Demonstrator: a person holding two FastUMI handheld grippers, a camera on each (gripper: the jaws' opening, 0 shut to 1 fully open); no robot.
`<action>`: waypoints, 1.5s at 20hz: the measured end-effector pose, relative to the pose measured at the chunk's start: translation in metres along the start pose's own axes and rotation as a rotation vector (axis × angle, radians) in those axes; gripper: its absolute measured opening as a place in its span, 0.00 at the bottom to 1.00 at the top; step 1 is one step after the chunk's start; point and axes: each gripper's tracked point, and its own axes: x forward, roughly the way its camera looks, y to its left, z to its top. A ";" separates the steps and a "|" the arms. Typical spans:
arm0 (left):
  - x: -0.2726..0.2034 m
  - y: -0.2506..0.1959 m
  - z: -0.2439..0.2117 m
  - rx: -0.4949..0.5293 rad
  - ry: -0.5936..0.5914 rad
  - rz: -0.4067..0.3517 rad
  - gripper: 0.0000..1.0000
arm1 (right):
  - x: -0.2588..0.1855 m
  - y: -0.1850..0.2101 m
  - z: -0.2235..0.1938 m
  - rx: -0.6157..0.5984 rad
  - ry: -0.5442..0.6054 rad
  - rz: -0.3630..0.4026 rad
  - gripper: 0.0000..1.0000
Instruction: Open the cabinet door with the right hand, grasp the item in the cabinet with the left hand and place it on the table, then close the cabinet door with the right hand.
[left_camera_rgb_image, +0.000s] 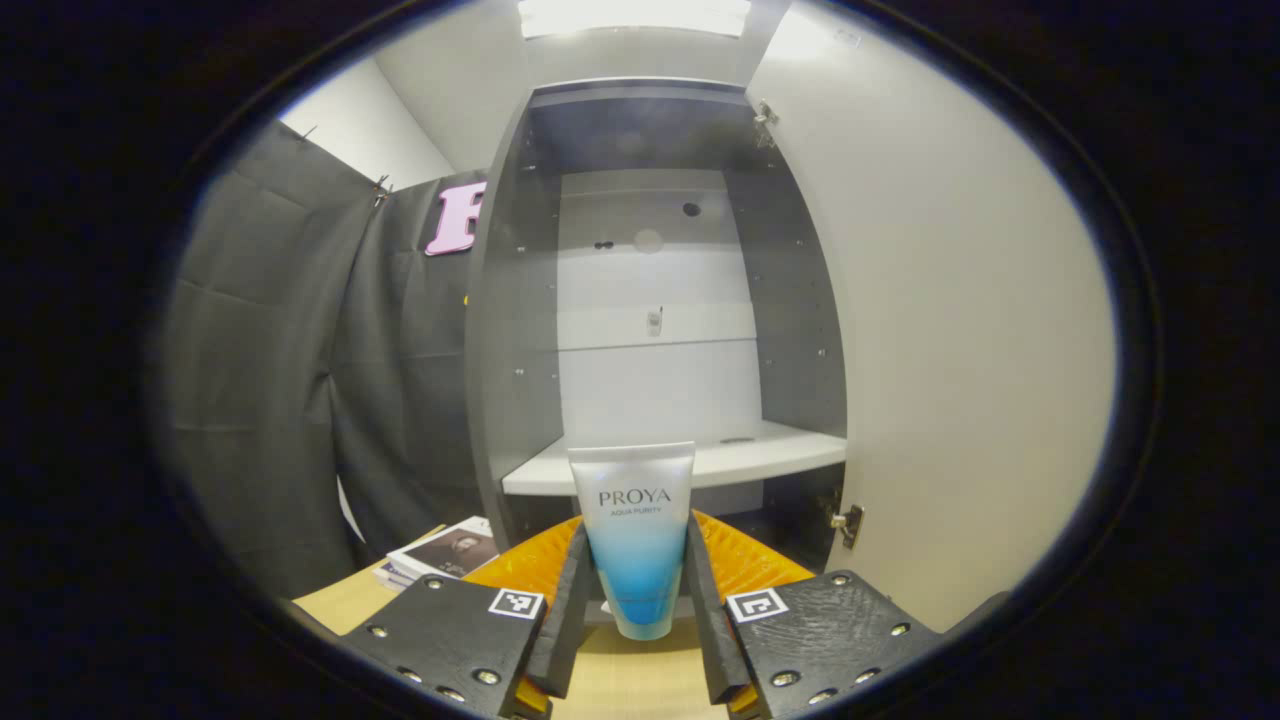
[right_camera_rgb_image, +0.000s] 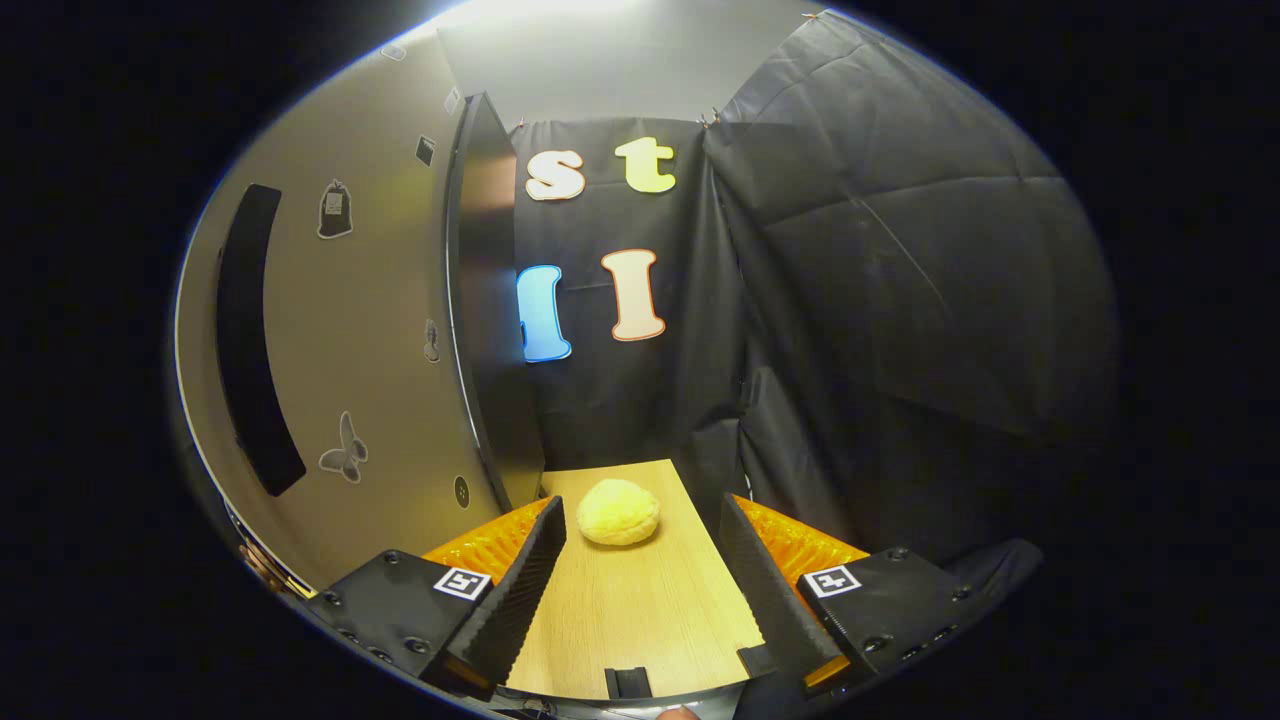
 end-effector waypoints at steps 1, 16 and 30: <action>-0.010 0.003 -0.009 -0.007 0.007 0.008 0.55 | 0.000 0.000 0.000 0.001 -0.002 0.006 0.98; -0.091 0.072 -0.174 -0.093 0.187 0.152 0.55 | 0.009 0.005 -0.011 -0.049 0.004 0.018 0.98; -0.112 0.071 -0.256 -0.070 0.276 0.227 0.55 | 0.014 0.021 -0.014 -0.121 0.040 0.038 0.93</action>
